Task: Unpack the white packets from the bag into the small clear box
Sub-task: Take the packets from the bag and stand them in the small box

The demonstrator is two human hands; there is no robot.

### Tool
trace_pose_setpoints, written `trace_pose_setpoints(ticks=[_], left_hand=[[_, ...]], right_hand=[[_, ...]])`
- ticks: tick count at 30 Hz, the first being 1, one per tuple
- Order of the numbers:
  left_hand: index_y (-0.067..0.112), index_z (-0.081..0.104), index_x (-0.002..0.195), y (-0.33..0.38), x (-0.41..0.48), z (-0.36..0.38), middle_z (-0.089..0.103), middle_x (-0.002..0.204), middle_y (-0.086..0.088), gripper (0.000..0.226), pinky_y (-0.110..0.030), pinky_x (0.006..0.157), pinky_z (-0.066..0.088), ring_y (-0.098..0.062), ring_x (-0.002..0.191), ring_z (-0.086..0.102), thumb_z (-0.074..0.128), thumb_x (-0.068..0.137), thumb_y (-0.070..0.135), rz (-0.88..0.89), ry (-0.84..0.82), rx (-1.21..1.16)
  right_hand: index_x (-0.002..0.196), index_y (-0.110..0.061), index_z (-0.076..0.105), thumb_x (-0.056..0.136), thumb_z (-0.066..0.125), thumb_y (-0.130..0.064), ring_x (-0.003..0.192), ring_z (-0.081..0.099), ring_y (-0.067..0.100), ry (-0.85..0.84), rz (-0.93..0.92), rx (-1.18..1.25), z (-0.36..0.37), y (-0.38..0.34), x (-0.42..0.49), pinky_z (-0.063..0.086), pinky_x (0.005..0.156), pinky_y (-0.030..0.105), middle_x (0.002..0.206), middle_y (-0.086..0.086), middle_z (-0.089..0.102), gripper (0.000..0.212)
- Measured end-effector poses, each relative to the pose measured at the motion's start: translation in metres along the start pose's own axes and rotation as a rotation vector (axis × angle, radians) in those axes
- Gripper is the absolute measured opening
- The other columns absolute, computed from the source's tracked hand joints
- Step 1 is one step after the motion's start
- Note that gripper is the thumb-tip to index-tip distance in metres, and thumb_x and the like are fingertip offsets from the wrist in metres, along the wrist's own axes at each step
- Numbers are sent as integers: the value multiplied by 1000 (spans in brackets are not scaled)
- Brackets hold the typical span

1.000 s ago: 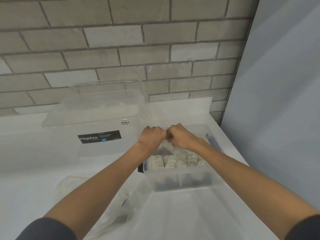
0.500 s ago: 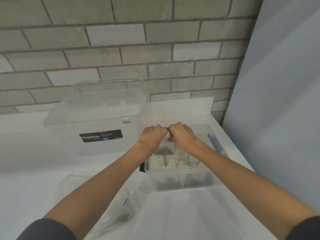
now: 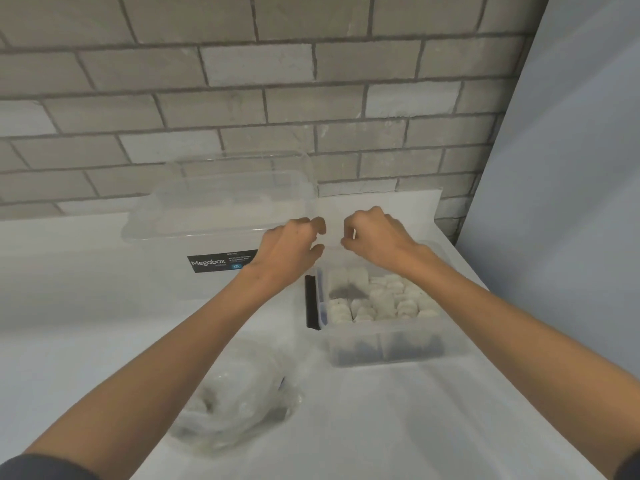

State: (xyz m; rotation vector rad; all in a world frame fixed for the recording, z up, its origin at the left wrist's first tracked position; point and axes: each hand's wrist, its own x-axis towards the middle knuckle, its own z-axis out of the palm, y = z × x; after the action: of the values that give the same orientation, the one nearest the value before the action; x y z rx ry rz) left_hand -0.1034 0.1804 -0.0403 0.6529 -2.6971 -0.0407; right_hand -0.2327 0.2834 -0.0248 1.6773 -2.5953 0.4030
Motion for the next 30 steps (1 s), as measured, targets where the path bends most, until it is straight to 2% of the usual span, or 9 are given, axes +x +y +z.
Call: trace_pose_setpoints(ticks=[6,9,14,17,19,21,23,26,30], left_hand=[[20,55,120,-47,-45,-17,64,110,2,28,-30,70,39,-23,98,61,53,92,23,-94,-29,-34],[17,59,108,-73,-70,-22,64,102,2,19,-32,68,43,-27,92,60,53,90,21,-140,-45,-41],[23,62,102,-119,-114,-24,66,103,-1,15,-35,76,49,-28,93,61,56,88,28,-336,-129,-71],[21,58,110,-139,-142,-21,65,106,-2,26,-34,78,45,-27,101,60,59,88,37,-457,-212,-101],[16,53,115,-145,-160,-20,62,111,-5,42,-34,77,42,-28,104,59,57,89,49,-546,-269,-66],[11,47,112,-147,-176,-19,61,104,-6,59,-32,76,44,-25,90,65,53,85,62,-660,-396,-64],[9,46,99,-146,-189,-15,63,83,-1,64,-30,74,52,-18,63,67,53,80,70,-734,-537,-172],[8,53,90,-144,-202,-6,68,68,-4,67,-31,75,59,-18,52,66,57,75,73,-744,-645,-301],[7,44,103,-137,-209,4,70,82,-10,63,-34,72,60,-25,65,71,65,77,60,-752,-600,-394]], right_hand=[[94,-6,66,94,51,-16,76,61,31,60,-114,95,0,-72,-6,53,66,36,90,13,64,19],[92,-6,66,94,49,-15,74,60,32,46,-155,131,8,-109,-12,53,65,38,86,13,63,19],[88,-7,66,91,50,-14,74,61,32,-17,-191,171,34,-160,-20,53,63,38,82,10,64,17],[90,-8,68,91,54,-14,80,62,29,-96,-169,227,53,-183,-31,54,70,36,85,9,64,16],[89,-6,69,90,55,-12,77,65,27,-188,-145,255,67,-194,-38,55,73,37,74,5,60,16],[83,-6,69,89,55,-9,68,69,24,-326,-120,255,82,-200,-45,58,72,36,70,5,59,15],[84,-5,68,89,56,-7,64,71,21,-477,-103,242,97,-206,-53,59,72,34,76,6,58,13],[100,-4,67,88,57,-3,65,69,19,-607,-72,177,116,-213,-63,58,67,29,76,6,62,16],[122,-6,58,84,59,-2,67,58,21,-694,-26,145,133,-219,-70,50,63,29,72,0,52,38]])
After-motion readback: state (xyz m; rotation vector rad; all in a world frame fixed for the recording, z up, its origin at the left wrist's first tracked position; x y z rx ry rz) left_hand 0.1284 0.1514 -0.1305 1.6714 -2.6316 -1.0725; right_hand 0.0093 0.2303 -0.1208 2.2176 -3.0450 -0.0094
